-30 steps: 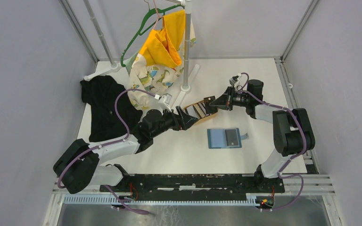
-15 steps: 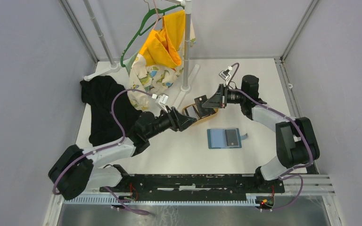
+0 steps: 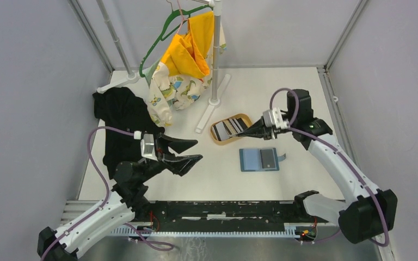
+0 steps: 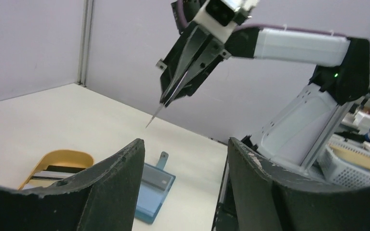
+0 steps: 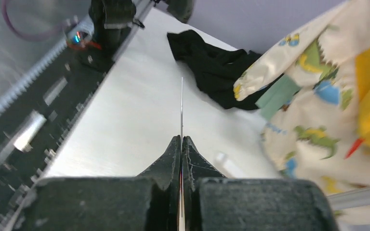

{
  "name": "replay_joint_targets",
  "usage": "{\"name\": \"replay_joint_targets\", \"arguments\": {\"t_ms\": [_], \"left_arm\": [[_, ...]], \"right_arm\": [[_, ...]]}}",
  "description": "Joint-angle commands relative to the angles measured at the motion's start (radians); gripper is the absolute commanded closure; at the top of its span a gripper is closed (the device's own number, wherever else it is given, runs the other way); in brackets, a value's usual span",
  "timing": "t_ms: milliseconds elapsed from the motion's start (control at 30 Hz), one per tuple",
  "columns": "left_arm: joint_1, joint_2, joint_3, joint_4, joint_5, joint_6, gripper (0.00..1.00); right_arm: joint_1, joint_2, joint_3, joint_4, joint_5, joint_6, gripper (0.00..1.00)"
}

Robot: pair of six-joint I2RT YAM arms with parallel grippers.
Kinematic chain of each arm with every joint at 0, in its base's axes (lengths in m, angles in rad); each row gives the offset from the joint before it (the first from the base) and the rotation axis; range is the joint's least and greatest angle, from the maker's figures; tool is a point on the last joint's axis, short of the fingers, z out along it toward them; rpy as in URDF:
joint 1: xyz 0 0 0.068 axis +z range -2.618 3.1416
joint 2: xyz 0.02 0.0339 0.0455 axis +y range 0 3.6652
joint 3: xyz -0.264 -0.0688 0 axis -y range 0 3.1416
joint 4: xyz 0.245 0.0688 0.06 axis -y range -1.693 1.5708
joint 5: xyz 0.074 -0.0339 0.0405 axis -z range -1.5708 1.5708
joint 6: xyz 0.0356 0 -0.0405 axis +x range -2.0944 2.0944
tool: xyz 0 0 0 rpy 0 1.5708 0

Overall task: Put the credit cards into the card holder
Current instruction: Pick up the credit card from the storage box.

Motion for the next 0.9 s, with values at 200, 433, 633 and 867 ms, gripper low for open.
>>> {"name": "replay_joint_targets", "arguments": {"t_ms": [200, 433, 633, 867], "left_arm": [[-0.013, -0.050, -0.086, 0.065, 0.203, 0.285, 0.31], [-0.048, -0.040, -0.099, 0.058, 0.242, 0.422, 0.31], [-0.111, 0.027, -0.078, 0.014, 0.200, 0.525, 0.31], [-0.155, 0.160, -0.016, 0.012, 0.044, 0.499, 0.30]], "right_arm": [[0.019, -0.123, 0.040, -1.016, 0.079, -1.797, 1.00], [0.035, -0.155, 0.034, -1.019, 0.080, -1.830, 1.00], [0.051, -0.158, 0.036, -1.020, 0.084, -1.828, 1.00], [0.054, -0.126, 0.070, -0.956, -0.025, -1.391, 1.00]]}}
